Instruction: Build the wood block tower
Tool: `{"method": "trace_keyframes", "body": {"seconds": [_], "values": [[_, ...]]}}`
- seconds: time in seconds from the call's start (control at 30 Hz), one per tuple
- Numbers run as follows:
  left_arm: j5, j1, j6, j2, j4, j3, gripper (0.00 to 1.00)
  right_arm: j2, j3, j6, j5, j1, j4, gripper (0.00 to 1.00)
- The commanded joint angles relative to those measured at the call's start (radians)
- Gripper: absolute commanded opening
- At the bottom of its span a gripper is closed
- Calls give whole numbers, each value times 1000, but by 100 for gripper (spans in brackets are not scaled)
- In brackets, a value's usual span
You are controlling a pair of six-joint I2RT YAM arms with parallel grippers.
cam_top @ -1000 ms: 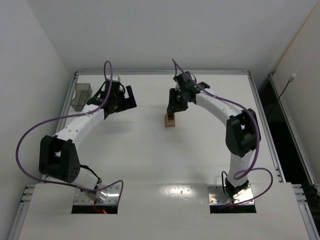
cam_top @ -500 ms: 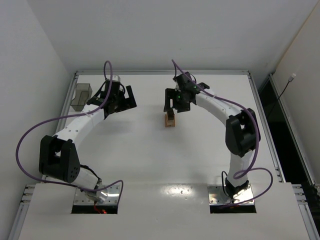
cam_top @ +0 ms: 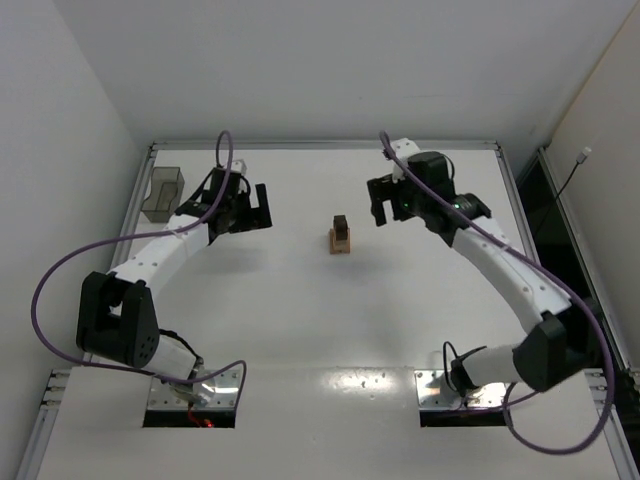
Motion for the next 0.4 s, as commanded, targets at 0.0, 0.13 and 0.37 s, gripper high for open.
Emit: {"method": "trace_keyframes", "body": {"seconds": [0.0,0.13,0.37], "values": [[-61,-4,96,-33,2,-29,100,-112,-103,-255,142,-59,27,87],[-73,27,117,-74,56,-95,100,-196,-258,-340,130,-147,27,87],[-99,73,117,-120,82,-178,100,-270,-415,-340,50,-237,79,87]]}}
